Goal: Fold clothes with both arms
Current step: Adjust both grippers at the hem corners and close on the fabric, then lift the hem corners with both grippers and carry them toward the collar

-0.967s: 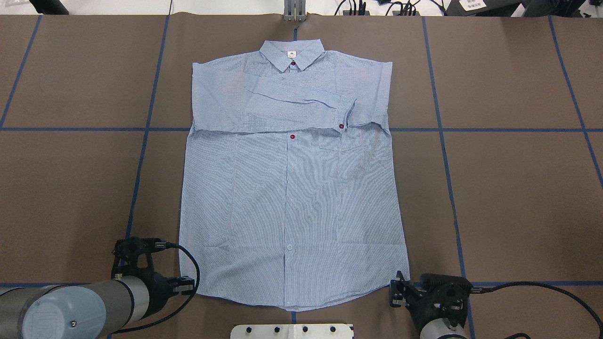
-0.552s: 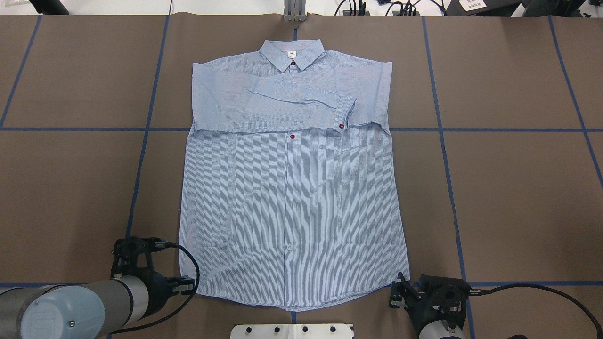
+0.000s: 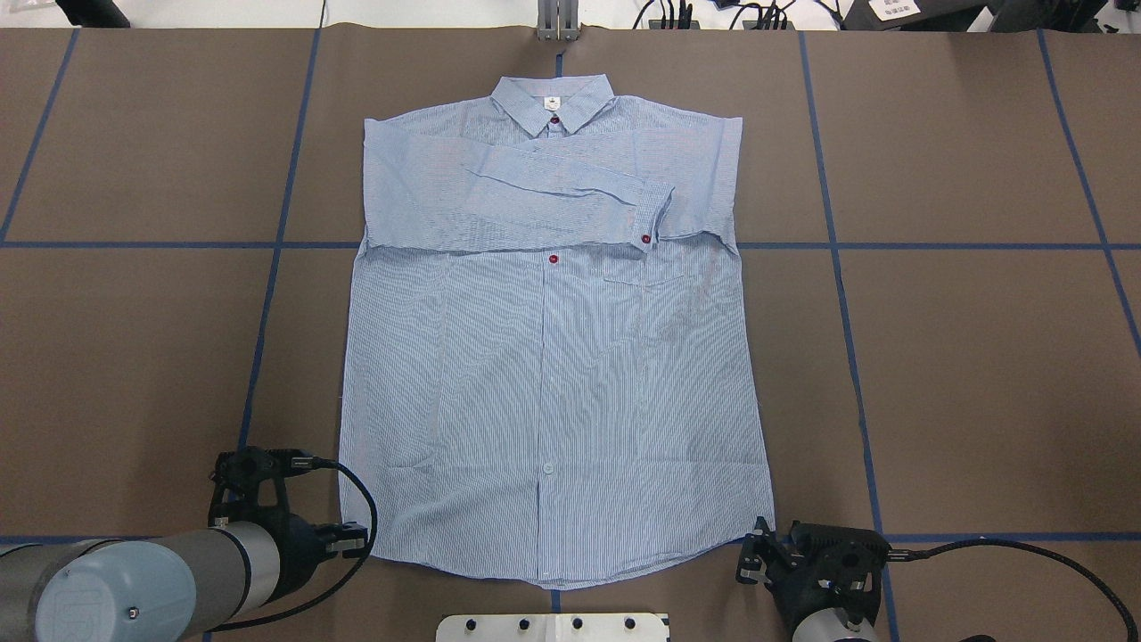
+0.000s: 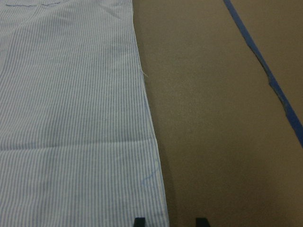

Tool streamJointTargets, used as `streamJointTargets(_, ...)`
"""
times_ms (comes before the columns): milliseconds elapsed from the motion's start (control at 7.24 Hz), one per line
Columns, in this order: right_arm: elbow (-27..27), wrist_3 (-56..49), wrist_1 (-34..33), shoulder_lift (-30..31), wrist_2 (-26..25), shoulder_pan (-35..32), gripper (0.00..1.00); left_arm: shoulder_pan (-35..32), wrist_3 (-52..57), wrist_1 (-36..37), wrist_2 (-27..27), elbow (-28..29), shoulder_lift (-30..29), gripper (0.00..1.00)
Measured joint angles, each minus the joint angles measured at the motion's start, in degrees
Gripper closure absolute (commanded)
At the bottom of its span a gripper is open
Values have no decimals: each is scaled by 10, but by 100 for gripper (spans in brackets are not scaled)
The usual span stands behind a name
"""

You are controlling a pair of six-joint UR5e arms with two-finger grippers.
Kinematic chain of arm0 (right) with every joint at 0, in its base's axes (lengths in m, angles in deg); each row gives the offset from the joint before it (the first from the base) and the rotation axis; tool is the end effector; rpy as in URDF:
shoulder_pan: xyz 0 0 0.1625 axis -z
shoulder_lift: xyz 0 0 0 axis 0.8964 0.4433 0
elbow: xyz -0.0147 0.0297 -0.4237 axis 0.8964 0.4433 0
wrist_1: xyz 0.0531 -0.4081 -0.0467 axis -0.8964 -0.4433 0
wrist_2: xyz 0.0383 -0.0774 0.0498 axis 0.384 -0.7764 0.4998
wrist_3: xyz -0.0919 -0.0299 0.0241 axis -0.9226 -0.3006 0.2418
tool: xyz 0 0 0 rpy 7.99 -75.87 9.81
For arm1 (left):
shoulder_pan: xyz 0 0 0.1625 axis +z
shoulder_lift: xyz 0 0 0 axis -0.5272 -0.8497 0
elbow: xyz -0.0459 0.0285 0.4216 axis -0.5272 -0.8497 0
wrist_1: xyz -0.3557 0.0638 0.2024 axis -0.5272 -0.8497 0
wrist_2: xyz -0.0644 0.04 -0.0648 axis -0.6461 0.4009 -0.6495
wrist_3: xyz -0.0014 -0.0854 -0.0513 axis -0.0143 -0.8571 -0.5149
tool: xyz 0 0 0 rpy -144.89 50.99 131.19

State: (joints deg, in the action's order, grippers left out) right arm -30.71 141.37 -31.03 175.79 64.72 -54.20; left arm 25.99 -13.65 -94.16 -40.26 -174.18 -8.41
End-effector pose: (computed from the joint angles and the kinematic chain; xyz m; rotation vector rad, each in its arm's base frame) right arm -0.4948 -0.1194 0.4093 0.5480 -0.7201 0.3582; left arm 0.4550 -0.1928 0.3421 0.1817 0.9706 -0.1205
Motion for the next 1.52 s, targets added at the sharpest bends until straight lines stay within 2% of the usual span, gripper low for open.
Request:
streamJointTargets(138,1,0,0,-3,0,0,93,0,0,0,0,-1,0,100)
streamJointTargets(276,2,4,0,-13,0,0,100,0,0,0,0,-3,0,100)
streamJointTargets(691,-2,16,0,-27,-1,-4,100,-1,1,1,0,-8,0,100)
streamJointTargets(967,-42,11,-4,-26,3,-15,100,-1,1,1,0,-14,0,100)
streamJointTargets(1243,-130,-1,-36,-20,25,-26,100,-4,1,12,-21,-64,1,100)
streamJointTargets(1519,-296,-3,-176,-27,89,-27,100,-8,1,110,-79,-201,0,100)
